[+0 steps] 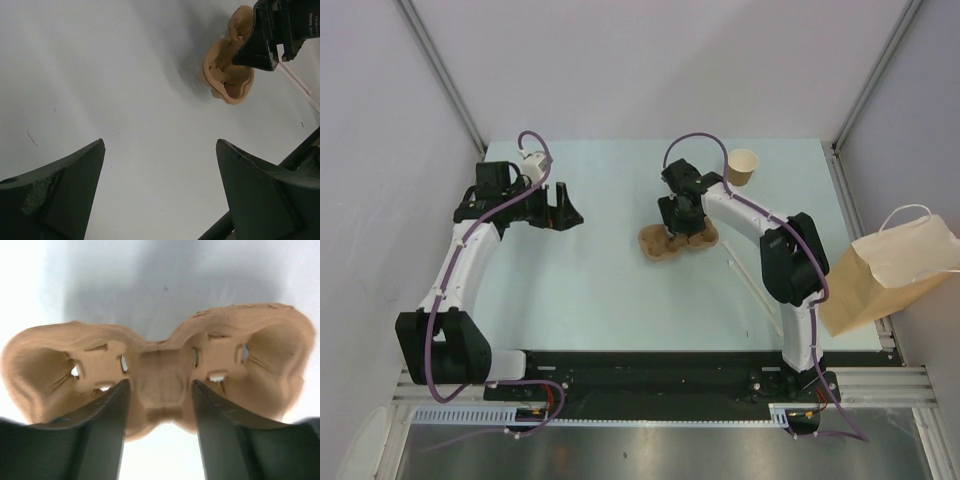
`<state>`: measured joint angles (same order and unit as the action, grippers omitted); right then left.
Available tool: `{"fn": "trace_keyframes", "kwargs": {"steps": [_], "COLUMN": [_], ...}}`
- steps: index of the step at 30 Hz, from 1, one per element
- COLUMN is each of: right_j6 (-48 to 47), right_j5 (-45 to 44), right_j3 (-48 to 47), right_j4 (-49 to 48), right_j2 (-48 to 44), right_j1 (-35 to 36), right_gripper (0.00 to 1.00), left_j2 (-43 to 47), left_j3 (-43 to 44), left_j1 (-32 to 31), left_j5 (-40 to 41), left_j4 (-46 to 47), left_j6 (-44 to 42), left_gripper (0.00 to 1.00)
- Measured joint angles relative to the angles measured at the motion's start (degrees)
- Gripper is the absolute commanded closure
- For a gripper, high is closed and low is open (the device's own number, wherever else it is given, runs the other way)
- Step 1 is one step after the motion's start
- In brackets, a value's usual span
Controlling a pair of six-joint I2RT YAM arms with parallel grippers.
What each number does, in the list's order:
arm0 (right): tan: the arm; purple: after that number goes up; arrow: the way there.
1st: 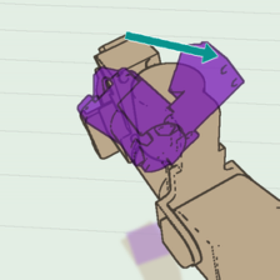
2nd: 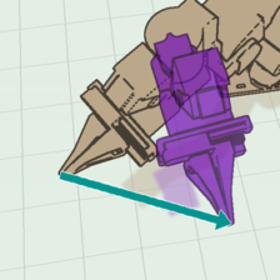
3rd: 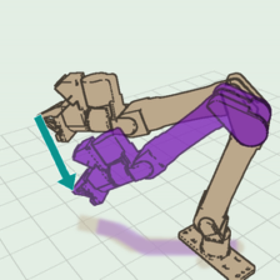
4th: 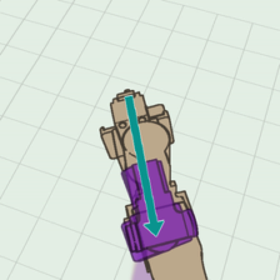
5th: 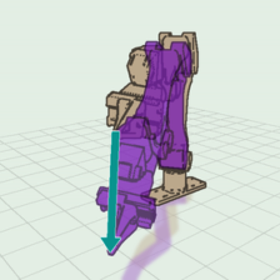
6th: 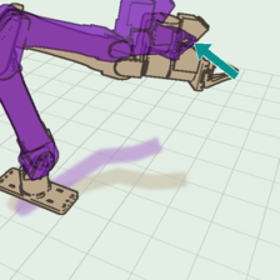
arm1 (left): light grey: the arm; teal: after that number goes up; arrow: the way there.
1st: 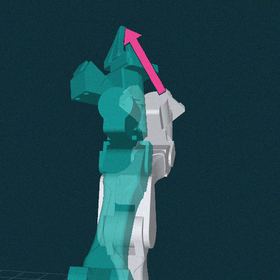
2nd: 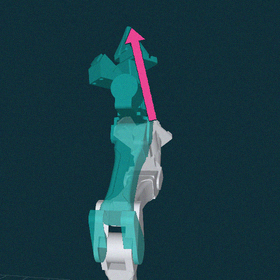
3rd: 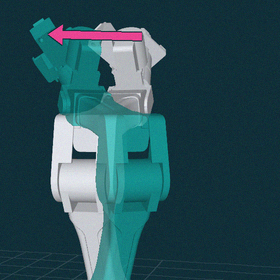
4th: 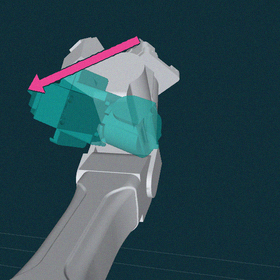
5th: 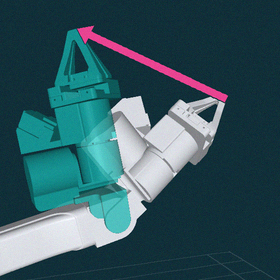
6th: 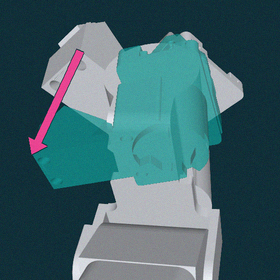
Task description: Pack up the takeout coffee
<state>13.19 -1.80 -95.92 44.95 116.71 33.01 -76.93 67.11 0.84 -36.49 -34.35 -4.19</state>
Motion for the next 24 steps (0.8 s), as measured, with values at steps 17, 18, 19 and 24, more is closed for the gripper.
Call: {"fn": "trace_keyframes", "kwargs": {"steps": [17, 18, 19, 24], "right_j6": [-36.5, -38.1, -39.1, -41.7], "right_j5": [19.2, 19.1, 19.1, 18.5], "right_j3": [-6.7, -6.6, -6.6, -6.4], "right_j4": [12.2, 13.2, 13.8, 14.9], "right_j2": [-3.1, -3.1, -3.1, -2.8], "right_j1": [-6.5, -6.1, -5.7, -3.3], "right_gripper": [0.42, 0.43, 0.44, 0.48], "left_j2": [0.0, 0.0, 0.0, 0.1], "left_j3": [-1.9, -2.2, -2.4, -2.8], "left_j1": [0.0, 0.0, 0.0, 0.0], "left_j5": [-1.6, -1.7, -1.7, -1.7], "left_j4": [0.8, 0.9, 0.9, 0.9], "left_j6": [0.3, 0.3, 0.3, 0.3], "left_gripper": [0.03, 0.02, 0.02, 0.02]}}
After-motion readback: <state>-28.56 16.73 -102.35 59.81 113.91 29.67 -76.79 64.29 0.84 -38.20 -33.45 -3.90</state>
